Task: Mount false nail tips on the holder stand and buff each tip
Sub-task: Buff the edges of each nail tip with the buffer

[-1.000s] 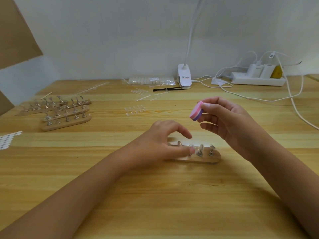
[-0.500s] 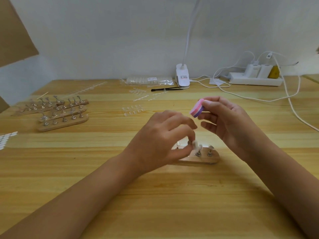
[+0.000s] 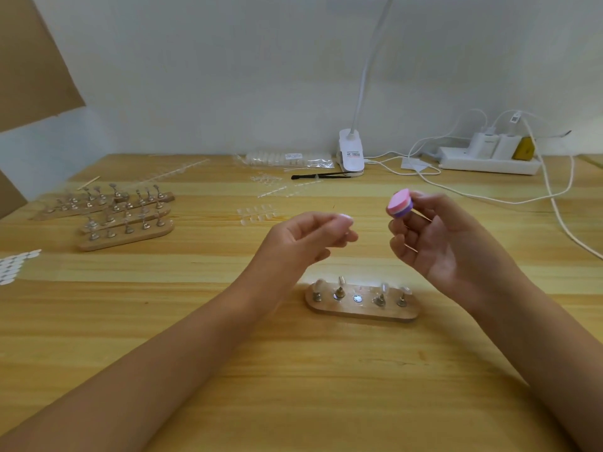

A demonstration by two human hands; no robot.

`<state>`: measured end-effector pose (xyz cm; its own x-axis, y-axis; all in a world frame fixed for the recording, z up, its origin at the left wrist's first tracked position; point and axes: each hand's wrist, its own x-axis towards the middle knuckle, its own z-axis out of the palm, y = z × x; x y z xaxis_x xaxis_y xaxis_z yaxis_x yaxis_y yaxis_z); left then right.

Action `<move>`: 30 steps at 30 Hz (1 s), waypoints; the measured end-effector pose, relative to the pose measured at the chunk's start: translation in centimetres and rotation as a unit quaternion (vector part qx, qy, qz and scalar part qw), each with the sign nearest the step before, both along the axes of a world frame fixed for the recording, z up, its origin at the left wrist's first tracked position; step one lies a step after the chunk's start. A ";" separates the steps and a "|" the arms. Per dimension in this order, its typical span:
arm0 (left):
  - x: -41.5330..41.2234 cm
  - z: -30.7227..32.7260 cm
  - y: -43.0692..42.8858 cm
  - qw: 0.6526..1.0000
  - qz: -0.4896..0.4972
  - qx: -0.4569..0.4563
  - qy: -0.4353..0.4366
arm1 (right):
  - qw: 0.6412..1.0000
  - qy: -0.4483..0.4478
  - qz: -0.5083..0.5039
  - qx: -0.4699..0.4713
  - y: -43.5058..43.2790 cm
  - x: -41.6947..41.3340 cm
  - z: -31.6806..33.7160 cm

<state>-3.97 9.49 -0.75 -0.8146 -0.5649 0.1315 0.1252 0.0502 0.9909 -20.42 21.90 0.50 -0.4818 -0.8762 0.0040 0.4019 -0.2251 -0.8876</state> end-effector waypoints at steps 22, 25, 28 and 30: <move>-0.3 -0.4 -0.6 0.983 -0.053 0.173 0.019 | 0.962 0.271 -0.007 0.037 0.0 2.2 -0.3; -0.3 -0.4 -0.6 0.984 -0.057 0.168 0.017 | 0.962 0.272 0.008 0.035 0.0 2.2 -0.3; -0.3 -0.5 -0.5 0.985 -0.058 0.159 0.008 | 0.969 0.247 -0.024 0.013 -0.1 2.1 -0.4; -0.4 -0.6 -0.4 0.985 -0.062 0.161 0.008 | 0.970 0.242 -0.028 0.010 0.0 1.9 -0.4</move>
